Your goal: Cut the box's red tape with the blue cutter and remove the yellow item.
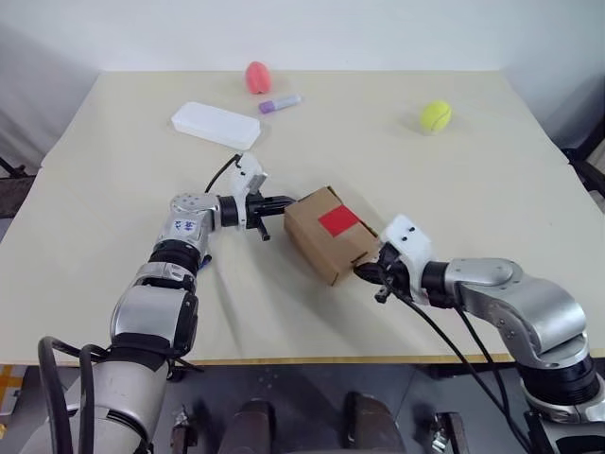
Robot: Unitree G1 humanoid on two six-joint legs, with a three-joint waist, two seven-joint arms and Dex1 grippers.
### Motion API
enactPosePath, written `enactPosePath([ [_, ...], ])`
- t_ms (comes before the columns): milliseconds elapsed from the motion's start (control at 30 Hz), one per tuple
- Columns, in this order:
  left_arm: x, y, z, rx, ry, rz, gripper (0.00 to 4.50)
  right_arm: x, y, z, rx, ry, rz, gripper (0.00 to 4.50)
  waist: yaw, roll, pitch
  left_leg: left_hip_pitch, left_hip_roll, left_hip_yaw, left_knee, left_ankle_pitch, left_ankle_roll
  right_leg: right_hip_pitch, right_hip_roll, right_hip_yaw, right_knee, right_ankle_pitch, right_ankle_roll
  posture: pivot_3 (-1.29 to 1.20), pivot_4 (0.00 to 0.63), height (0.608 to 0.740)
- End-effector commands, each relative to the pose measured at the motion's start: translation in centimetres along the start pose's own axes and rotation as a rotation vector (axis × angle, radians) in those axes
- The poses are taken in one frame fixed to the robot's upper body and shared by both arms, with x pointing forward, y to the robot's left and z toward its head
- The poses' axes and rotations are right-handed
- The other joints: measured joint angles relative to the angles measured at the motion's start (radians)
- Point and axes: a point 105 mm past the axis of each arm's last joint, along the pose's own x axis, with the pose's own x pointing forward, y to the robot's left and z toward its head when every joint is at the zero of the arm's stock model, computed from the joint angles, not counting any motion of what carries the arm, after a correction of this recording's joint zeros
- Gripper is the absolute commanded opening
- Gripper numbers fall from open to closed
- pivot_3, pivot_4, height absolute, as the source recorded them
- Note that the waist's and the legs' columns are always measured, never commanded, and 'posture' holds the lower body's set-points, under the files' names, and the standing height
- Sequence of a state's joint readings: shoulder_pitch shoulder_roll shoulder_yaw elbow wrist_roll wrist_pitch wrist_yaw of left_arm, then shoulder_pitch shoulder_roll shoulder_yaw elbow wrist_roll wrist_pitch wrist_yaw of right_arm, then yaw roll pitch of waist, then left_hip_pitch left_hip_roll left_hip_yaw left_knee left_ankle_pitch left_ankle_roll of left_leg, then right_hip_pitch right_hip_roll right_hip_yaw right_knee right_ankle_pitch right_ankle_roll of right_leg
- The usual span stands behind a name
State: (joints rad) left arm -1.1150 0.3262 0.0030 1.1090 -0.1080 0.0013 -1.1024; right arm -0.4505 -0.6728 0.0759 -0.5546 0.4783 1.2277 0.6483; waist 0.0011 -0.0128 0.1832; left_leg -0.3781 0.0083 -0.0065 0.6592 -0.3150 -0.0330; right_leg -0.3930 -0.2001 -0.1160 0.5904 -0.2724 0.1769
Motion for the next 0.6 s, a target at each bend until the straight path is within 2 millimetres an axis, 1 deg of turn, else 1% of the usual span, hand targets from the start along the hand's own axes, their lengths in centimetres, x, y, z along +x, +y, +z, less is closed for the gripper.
enactPosePath([
  [33,0.8,-1.9,0.0,0.029,0.028,-0.121,0.00,-1.5,0.7,0.5,-0.049,-0.008,0.044,0.03,0.000,0.000,0.000,0.000,0.000,0.000,0.000,-0.001,0.000,0.000,0.000,0.000,0.000,0.000,0.000,0.00,0.150,0.740],
  [133,0.5,-2.2,-0.3,0.014,0.040,-0.131,0.00,-2.1,1.0,0.0,-0.051,0.020,0.061,0.03,-0.001,0.000,0.000,0.000,0.001,0.000,0.002,-0.001,0.000,0.000,0.000,0.000,0.000,0.000,0.000,0.00,0.150,0.740],
  [300,0.1,-3.2,-1.6,0.003,0.087,-0.157,0.00,-2.8,0.9,-0.8,-0.061,0.062,0.055,0.03,0.000,0.000,0.000,0.000,0.001,0.000,0.003,-0.002,0.000,0.000,0.000,0.000,0.000,0.000,0.000,0.00,0.150,0.740],
  [600,-0.6,-2.4,-1.3,-0.001,0.080,-0.084,0.00,-2.8,-0.8,-1.9,-0.072,0.097,-0.010,0.03,0.002,0.000,0.000,-0.001,0.001,0.001,0.004,-0.002,0.000,0.000,0.000,0.000,0.000,0.000,0.000,0.00,0.150,0.740],
])
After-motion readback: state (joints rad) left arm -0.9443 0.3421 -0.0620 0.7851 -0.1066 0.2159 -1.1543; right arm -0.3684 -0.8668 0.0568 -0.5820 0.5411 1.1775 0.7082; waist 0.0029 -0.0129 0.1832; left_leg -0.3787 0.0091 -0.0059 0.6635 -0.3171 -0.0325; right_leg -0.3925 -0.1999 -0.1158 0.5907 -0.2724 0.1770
